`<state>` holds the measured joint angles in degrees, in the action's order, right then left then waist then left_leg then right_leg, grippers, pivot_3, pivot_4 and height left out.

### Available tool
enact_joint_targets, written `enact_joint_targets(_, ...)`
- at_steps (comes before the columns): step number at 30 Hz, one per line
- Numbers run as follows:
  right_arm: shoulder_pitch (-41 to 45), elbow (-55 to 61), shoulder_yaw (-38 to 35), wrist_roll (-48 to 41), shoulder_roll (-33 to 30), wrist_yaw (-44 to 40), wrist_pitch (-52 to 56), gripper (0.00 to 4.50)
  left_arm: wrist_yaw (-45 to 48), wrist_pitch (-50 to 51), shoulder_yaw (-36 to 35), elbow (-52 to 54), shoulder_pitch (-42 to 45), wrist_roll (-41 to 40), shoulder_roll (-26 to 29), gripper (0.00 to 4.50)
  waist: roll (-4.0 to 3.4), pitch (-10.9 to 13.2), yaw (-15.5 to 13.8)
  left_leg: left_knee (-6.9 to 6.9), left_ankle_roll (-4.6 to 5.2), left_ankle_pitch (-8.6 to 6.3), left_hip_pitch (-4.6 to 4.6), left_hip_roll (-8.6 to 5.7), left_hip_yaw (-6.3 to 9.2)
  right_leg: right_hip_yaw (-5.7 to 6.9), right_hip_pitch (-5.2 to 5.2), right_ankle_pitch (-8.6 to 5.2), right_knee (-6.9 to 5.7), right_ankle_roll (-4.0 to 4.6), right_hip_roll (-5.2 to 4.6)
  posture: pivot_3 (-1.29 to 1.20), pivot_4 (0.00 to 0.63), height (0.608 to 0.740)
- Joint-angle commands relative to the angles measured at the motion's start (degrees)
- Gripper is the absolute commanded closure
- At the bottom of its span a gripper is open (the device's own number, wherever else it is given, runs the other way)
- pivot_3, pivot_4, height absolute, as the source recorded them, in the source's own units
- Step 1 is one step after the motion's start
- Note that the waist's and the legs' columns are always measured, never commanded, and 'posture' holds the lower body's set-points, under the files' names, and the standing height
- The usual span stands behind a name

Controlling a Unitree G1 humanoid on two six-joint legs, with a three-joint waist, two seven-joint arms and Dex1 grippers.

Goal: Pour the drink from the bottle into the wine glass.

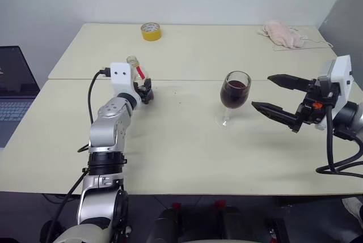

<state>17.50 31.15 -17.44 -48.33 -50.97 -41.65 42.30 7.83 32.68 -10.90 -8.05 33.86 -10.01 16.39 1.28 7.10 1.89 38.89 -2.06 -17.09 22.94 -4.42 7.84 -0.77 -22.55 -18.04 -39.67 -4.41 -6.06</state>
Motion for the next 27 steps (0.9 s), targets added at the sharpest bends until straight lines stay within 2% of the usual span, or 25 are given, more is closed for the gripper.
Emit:
enact_joint_targets(1,2.2,0.4,-0.6,0.2,-0.6,-1.1,-1.6,0.00,-1.2,-0.7,-1.3,4.2,1.3,0.1,0.8,1.76,0.17,-1.4,0.0,0.02,-0.04,-0.03,-0.09,-0.01,0.01,0.06,0.02,0.00,-0.04,0.00,-0.04,0.00,0.000,0.740)
enact_joint_targets(5,4.5,-1.1,0.2,0.5,-1.0,-2.1,-1.9,0.00,-2.7,-1.8,-2.2,2.9,1.0,0.1,0.6,1.76,0.34,-3.4,-0.1,-0.09,-0.05,-0.04,-0.16,-0.01,0.04,0.10,0.32,0.00,0.56,0.00,-0.02,0.00,0.000,0.740)
enact_joint_targets(6,4.9,-1.3,0.3,0.6,-1.0,-2.2,-1.9,0.00,-2.9,-2.0,-2.1,2.7,1.0,0.3,0.7,1.40,0.40,-3.6,-0.1,-0.04,-0.04,-0.04,-0.20,-0.02,0.02,0.06,0.38,0.02,0.57,-0.02,-0.02,0.00,0.000,0.740)
enact_joint_targets(8,5.3,-1.5,0.5,0.7,-1.0,-2.4,-1.9,0.00,-3.1,-2.1,-2.2,2.4,1.2,0.2,0.6,1.00,0.62,-4.1,-0.1,-0.03,-0.04,-0.04,-0.30,-0.03,0.02,0.02,0.48,0.04,0.57,-0.04,-0.02,0.00,0.000,0.740)
enact_joint_targets(11,5.6,-1.6,0.7,1.0,-0.9,-2.5,-1.9,0.00,-3.2,-2.0,-2.5,2.1,1.6,-0.3,0.3,0.06,0.72,-4.4,-0.1,-0.07,-0.04,-0.05,-0.35,-0.02,0.02,-0.02,0.51,0.04,0.60,-0.04,-0.01,0.00,0.000,0.740)
enact_joint_targets(27,6.0,-1.6,1.0,1.9,-0.8,-2.6,-1.6,0.00,-3.1,-2.2,-2.5,0.6,1.7,-0.6,0.1,0.02,0.70,-4.7,-0.1,-0.07,-0.04,-0.05,-0.36,-0.02,-0.01,-0.05,0.49,0.04,0.59,-0.04,-0.03,0.00,0.000,0.740)
